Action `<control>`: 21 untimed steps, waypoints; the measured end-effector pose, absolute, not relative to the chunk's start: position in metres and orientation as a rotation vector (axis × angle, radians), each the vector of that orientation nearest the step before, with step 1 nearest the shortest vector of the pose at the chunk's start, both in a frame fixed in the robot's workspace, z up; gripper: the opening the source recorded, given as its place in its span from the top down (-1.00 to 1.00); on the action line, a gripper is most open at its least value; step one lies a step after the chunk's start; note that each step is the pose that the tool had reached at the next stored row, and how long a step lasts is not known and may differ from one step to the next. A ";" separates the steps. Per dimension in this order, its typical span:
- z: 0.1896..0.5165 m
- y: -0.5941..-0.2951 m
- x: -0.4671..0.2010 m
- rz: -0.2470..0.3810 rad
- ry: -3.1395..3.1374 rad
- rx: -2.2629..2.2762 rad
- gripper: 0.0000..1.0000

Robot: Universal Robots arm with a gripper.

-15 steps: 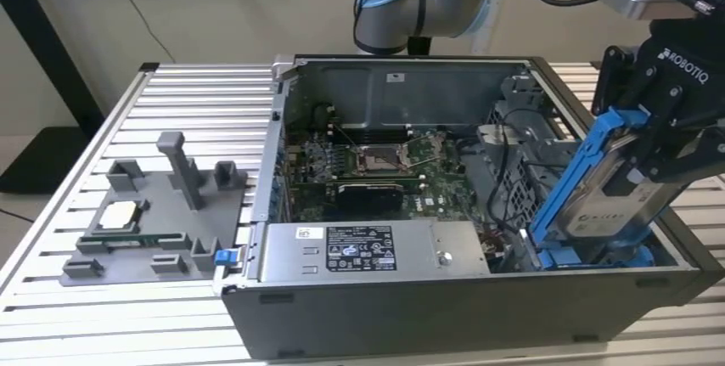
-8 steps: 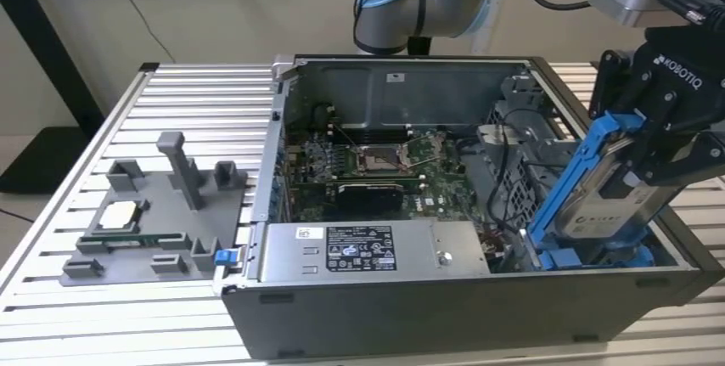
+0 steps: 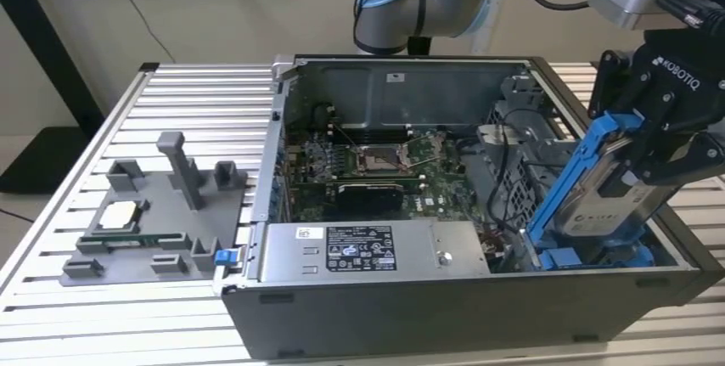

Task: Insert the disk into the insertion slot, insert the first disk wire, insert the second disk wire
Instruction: 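Insert the disk into the insertion slot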

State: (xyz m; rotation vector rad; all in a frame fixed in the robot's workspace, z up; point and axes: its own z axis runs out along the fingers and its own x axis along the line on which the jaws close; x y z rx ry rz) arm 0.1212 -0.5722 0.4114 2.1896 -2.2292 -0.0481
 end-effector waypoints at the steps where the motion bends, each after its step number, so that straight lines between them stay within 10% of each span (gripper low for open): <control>1: 0.411 -0.572 0.121 -0.049 -2.230 2.190 1.00; 19: 0.387 -0.571 0.123 -0.051 -2.230 2.191 1.00; 20: 0.387 -0.571 0.123 -0.050 -2.230 2.191 -1.00; 21: 0.387 -0.571 0.123 -0.051 -2.230 2.191 -1.00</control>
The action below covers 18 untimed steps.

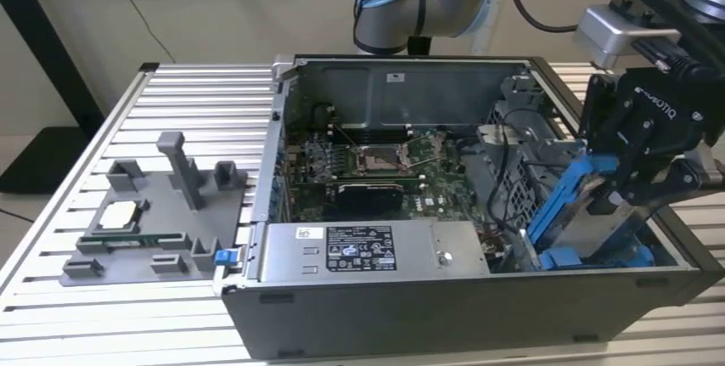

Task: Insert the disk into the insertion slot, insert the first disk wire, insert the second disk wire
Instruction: 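Insert the disk into the insertion slot, then insert the first disk wire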

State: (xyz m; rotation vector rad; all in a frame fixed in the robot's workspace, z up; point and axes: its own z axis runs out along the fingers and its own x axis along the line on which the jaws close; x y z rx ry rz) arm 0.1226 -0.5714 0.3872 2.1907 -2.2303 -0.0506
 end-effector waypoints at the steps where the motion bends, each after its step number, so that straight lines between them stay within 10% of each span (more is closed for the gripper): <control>1: 0.388 -0.571 0.123 -0.051 -2.231 2.191 -1.00; 18: 0.394 -0.557 0.123 -0.045 -2.264 2.227 -1.00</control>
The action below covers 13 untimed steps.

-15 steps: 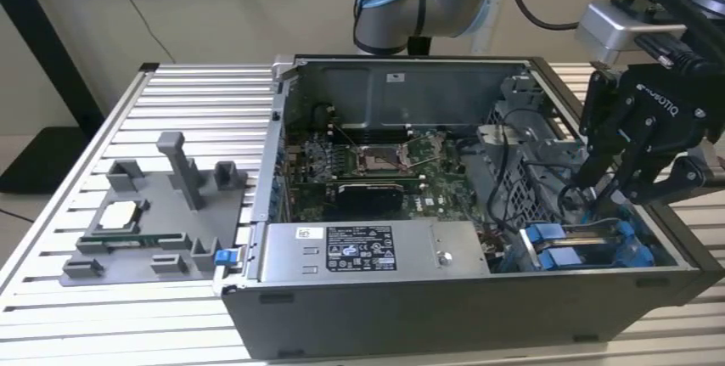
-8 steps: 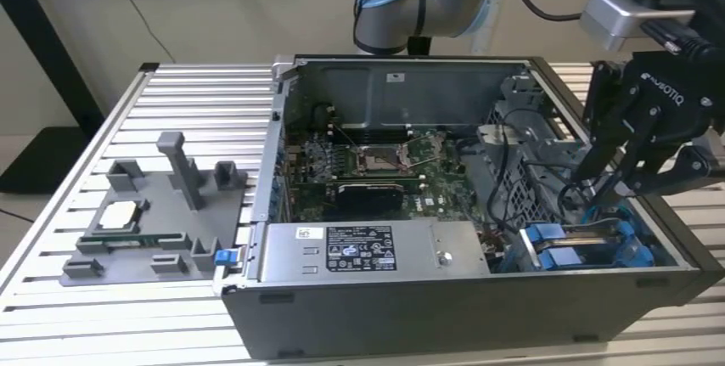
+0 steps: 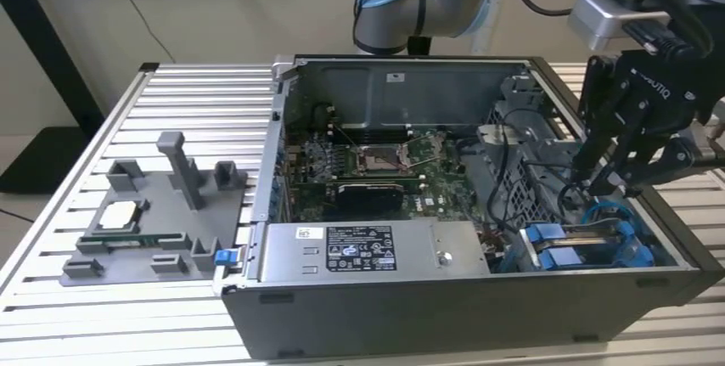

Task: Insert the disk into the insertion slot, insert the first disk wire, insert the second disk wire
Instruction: 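Insert the first disk wire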

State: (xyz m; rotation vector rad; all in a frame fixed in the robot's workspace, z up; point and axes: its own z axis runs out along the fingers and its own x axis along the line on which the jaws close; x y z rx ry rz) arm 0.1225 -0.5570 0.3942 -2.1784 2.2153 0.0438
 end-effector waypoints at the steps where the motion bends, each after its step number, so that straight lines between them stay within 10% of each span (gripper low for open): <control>1: 0.393 -0.554 0.123 0.041 2.214 -2.177 -1.00; 13: 0.386 -0.544 0.122 0.015 2.202 -2.165 -1.00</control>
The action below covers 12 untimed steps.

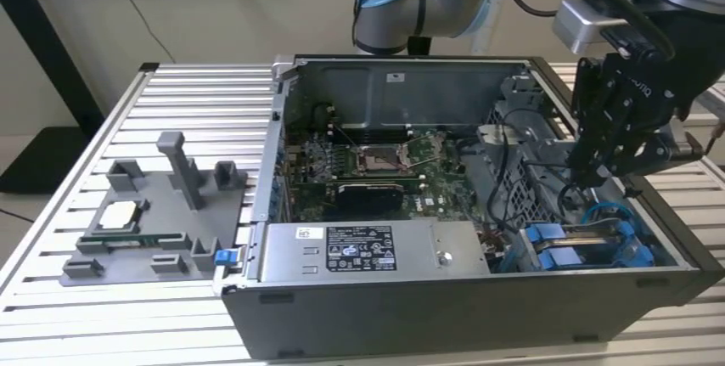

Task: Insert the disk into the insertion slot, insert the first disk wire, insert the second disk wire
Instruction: 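Insert the first disk wire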

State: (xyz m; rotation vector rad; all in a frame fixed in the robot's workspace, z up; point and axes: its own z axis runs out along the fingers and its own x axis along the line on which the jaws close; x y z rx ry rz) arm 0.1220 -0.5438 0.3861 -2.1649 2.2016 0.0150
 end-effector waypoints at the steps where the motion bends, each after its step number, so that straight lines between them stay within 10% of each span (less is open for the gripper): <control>1: 0.386 -0.544 0.122 0.014 2.202 -2.165 -1.00; 10: 0.384 -0.541 0.120 0.006 2.199 -2.159 -1.00; 11: 0.383 -0.541 0.120 0.005 2.198 -2.159 1.00; 12: 0.383 -0.541 0.120 0.005 2.198 -2.159 1.00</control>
